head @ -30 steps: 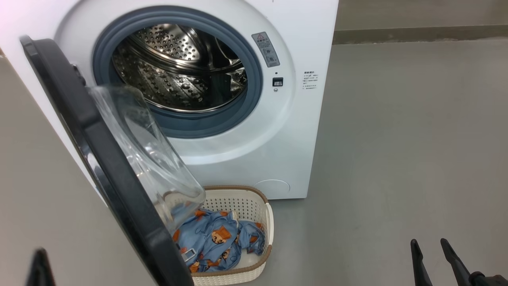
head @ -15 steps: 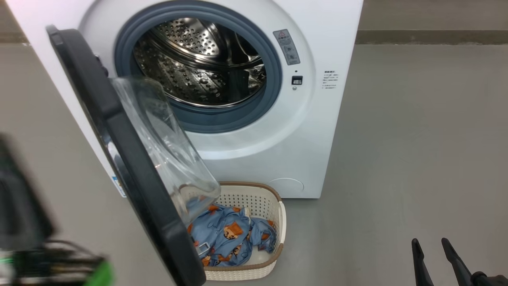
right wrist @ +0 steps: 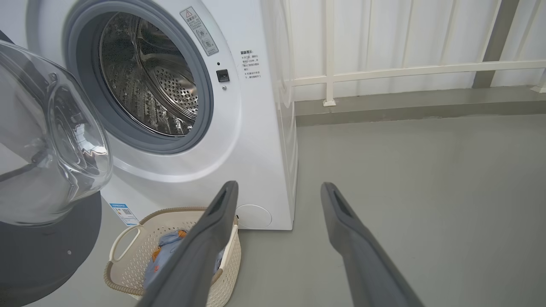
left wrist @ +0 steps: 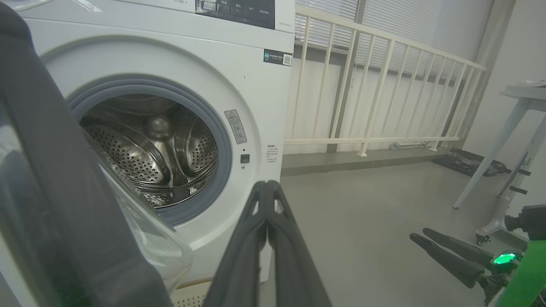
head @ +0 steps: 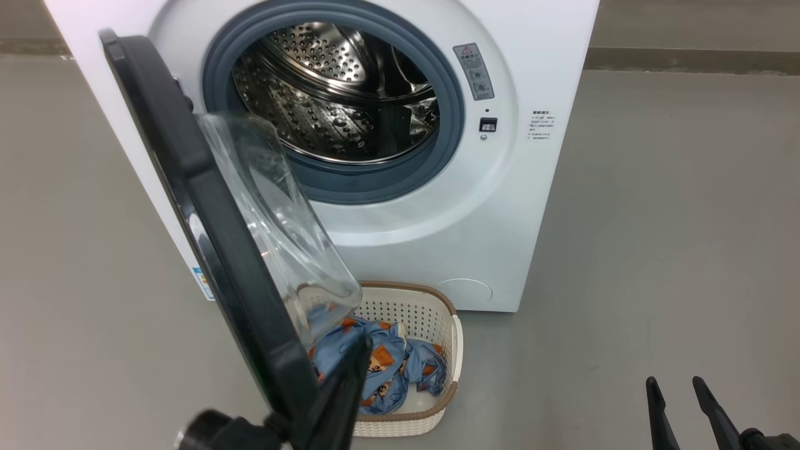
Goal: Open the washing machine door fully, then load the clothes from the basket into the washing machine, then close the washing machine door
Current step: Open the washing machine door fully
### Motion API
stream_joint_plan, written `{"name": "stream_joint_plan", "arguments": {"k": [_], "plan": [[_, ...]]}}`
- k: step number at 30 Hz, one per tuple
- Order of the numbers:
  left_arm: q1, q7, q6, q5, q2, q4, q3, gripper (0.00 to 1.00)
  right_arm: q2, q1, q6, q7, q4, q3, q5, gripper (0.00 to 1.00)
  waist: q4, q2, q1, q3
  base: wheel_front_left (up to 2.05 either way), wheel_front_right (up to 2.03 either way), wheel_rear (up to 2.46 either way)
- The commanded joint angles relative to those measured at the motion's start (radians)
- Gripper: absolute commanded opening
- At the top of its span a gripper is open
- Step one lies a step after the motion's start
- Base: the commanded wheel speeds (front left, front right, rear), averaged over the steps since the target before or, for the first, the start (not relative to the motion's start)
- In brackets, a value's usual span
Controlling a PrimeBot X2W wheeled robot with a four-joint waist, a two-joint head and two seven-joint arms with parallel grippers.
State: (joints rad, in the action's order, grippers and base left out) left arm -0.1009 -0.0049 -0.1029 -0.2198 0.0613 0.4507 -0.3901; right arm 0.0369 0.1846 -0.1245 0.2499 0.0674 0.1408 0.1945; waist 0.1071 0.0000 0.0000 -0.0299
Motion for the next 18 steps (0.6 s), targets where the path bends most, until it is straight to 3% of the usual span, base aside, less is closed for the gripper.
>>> {"name": "stream_joint_plan", "arguments": {"k": [1, 8, 18], "plan": [[0.003, 0.022, -0.005, -0.021, 0.004, -0.009, 0.014, 0.0, 0.013, -0.025, -0.006, 0.012, -0.017, -0.026, 0.009, 1.0, 0.005, 0.0, 0.0, 0.002, 0.0, 0.0, 0.0], [-0.03, 0.036, 0.01, -0.041, 0.004, -0.09, -0.002, 0.0, 0.013, -0.028, -0.006, 0.012, -0.012, -0.023, 0.014, 1.0, 0.019, 0.0, 0.0, 0.007, 0.0, 0.0, 0.0], [0.006, 0.004, 0.113, -0.086, -0.007, -0.231, 0.028, 0.0, 0.013, -0.033, -0.006, 0.012, 0.002, -0.04, 0.017, 1.0, 0.029, 0.0, 0.0, 0.006, 0.0, 0.0, 0.0]]}}
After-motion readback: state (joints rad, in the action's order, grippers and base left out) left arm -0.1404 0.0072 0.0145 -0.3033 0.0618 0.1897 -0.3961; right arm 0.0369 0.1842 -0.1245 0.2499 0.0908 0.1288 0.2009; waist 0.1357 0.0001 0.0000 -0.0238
